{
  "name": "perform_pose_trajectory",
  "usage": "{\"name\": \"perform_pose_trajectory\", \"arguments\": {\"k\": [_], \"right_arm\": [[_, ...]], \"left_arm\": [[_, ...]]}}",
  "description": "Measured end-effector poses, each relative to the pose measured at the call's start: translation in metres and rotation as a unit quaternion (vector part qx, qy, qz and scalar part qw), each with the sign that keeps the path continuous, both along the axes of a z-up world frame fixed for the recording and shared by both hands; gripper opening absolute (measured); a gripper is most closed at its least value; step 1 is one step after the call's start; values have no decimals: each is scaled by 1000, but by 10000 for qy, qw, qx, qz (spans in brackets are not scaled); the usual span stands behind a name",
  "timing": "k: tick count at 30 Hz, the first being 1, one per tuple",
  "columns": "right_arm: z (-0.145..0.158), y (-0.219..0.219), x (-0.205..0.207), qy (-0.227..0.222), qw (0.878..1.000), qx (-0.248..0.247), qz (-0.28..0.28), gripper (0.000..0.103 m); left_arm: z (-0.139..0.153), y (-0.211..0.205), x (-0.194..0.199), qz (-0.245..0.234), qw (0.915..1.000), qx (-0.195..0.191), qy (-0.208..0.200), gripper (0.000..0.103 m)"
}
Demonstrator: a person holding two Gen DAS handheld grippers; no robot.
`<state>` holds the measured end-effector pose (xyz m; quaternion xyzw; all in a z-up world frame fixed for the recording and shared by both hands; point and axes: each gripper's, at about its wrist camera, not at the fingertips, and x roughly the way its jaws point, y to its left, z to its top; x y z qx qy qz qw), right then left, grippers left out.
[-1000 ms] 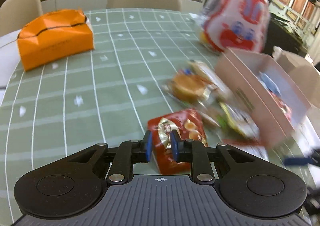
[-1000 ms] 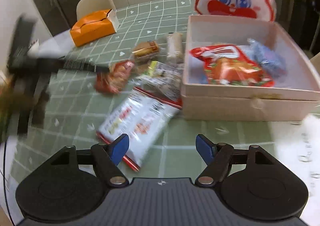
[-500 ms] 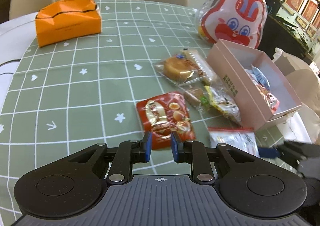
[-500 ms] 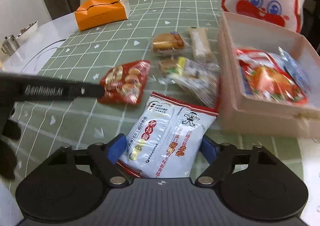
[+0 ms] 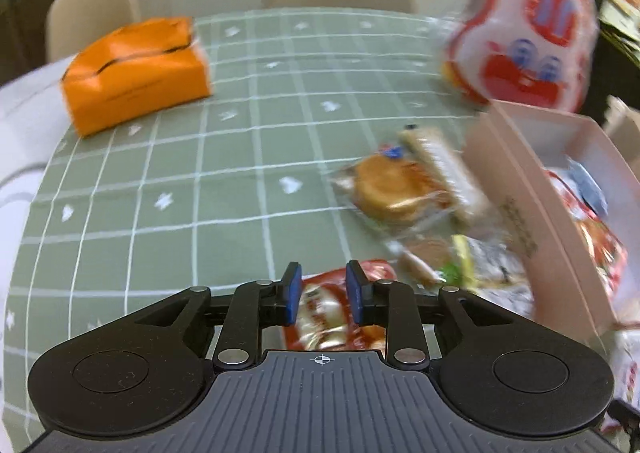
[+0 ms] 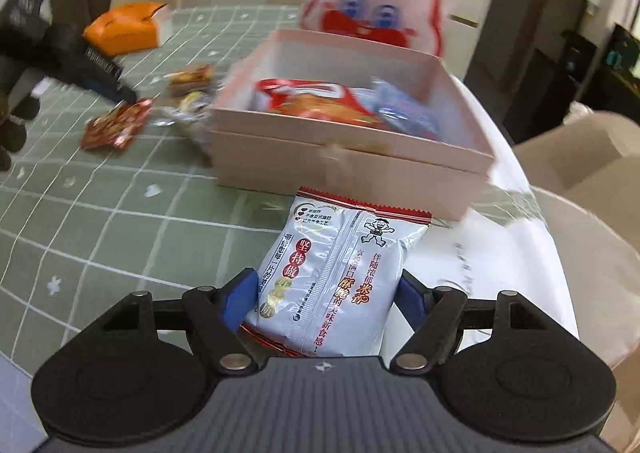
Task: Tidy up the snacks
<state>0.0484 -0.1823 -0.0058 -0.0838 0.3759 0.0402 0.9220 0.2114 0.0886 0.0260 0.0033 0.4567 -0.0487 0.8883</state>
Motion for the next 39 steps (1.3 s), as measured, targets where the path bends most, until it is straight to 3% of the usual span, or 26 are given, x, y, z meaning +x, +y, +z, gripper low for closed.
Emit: {"name": "perform_pose_trajectory", "arguments": {"k": [3, 7, 13, 18, 21, 23, 27, 31, 36, 39], "right_arm": [[-2, -22, -1, 13, 9992, 394, -50, 75], [-8, -45, -2, 74, 9944, 1050, -37, 81], [-11, -47, -7, -5, 9949, 977, 248, 84], [-14, -45, -6, -31, 9959, 754, 508, 94], [-15, -43, -3, 28, 9956, 632, 696, 97], [-15, -46, -1, 78, 9946, 614, 828, 98], [-15, -50, 3, 117, 9921, 565, 1116, 100], [-15, -53, 3, 148, 9911, 556, 1202, 102], [-16, -54, 3, 112, 9905, 560, 1248, 103], [-16, -55, 2, 85, 9903, 571, 1267, 103]], "left_arm": [[-3, -3, -6, -2, 9999, -139, 66, 29], [-5, -26, -28, -529, 9984, -172, 139, 29], [-10, -57, -88, -862, 9953, -423, 155, 29], [2, -65, -136, -215, 9989, -354, -199, 30], [6, -70, -161, 244, 9976, -558, -326, 30], [0, -81, -168, 272, 9981, -511, -204, 30], [-3, -102, -167, 315, 9991, 29, -295, 31], [-4, -102, -160, 390, 9988, -185, -210, 39], [-6, -103, -158, 409, 9986, -268, -223, 40], [-7, -108, -158, 275, 9991, -206, -258, 51]]}}
